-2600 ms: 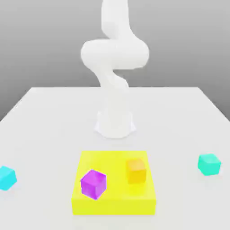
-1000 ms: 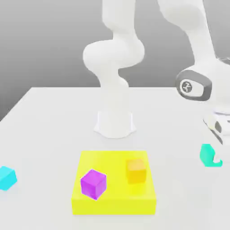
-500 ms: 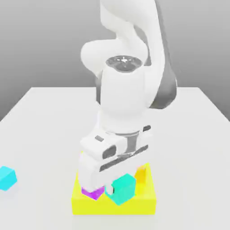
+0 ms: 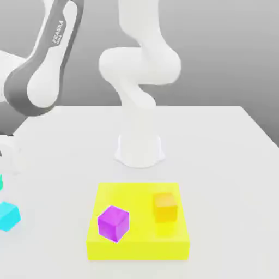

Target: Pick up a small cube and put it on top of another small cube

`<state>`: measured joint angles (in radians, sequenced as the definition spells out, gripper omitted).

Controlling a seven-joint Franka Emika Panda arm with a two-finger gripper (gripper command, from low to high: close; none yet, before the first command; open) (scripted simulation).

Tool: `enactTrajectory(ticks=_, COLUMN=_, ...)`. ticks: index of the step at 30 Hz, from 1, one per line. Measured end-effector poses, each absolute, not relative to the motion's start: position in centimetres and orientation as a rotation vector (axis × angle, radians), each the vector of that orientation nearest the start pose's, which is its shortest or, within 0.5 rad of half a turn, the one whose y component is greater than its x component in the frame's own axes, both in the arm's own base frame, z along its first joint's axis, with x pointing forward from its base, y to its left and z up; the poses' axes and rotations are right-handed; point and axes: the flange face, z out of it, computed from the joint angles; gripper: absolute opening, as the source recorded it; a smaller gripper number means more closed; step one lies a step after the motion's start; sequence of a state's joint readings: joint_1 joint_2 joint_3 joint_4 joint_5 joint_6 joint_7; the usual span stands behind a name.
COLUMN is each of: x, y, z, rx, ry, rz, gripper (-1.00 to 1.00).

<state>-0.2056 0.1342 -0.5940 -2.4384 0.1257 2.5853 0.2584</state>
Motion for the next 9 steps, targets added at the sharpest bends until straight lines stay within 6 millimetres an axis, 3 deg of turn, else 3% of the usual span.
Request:
enactTrajectory(ticks=5, x=33.0, y=-35.0, z=19.6, rx=-2.607, ry=1.752, rz=-0.002, gripper=-1.0)
enactTrajectory(ticks=6, x=33.0, y=-35.0, z=18.6, rx=-2.606, ry=1.754, rz=0.0, gripper=1.0)
enactTrajectory(ticks=9, x=33.0, y=-35.0, z=18.6, rx=-2.606, ry=1.754, rz=0.0, gripper=1.0)
